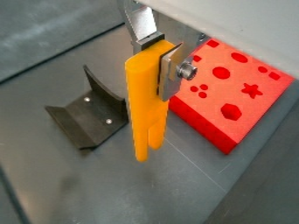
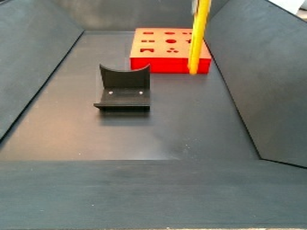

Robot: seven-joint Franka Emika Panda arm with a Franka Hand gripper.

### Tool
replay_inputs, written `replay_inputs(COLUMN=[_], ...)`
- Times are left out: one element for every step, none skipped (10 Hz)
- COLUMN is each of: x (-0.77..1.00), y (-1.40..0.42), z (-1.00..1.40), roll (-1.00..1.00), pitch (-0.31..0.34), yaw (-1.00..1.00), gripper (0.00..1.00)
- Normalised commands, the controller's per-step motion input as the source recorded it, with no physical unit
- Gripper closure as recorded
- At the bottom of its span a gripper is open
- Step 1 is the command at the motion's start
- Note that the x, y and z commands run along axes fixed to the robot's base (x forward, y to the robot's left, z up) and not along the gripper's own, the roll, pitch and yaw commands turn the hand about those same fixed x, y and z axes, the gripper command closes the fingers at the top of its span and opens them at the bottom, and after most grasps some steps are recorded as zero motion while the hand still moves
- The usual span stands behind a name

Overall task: Pick up the square-circle object. Move up. Rotate the square-circle object. Place the square-circle object on the fixture. Regrasp the square-circle object. Move to above the board. Insert the square-circle object.
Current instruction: Rotate the square-circle object.

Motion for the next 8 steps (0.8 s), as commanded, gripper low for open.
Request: replay_inputs(x=[0.03, 0.02, 0.02, 0.02, 0.02, 0.03, 0.03, 0.02], y=[0.02, 0.02, 0.03, 0.03, 0.02, 0.02, 0.02, 0.01], z=[-1.0, -1.0, -1.0, -1.0, -0.79, -0.64, -0.5, -0.35], roll=[-0.27, -0.21, -0.19, -0.19, -0.2, -0.21, -0.21, -0.22], pitch=[-0.004, -0.031, -0.046, -0.056, -0.054, -0.055, -0.05, -0.052], yaw=[-0.08, -0.06, -0.05, -0.05, -0.05, -0.05, -0.05, -0.05], gripper=[1.0, 1.0, 1.0, 1.0, 1.0, 1.0, 1.0, 1.0])
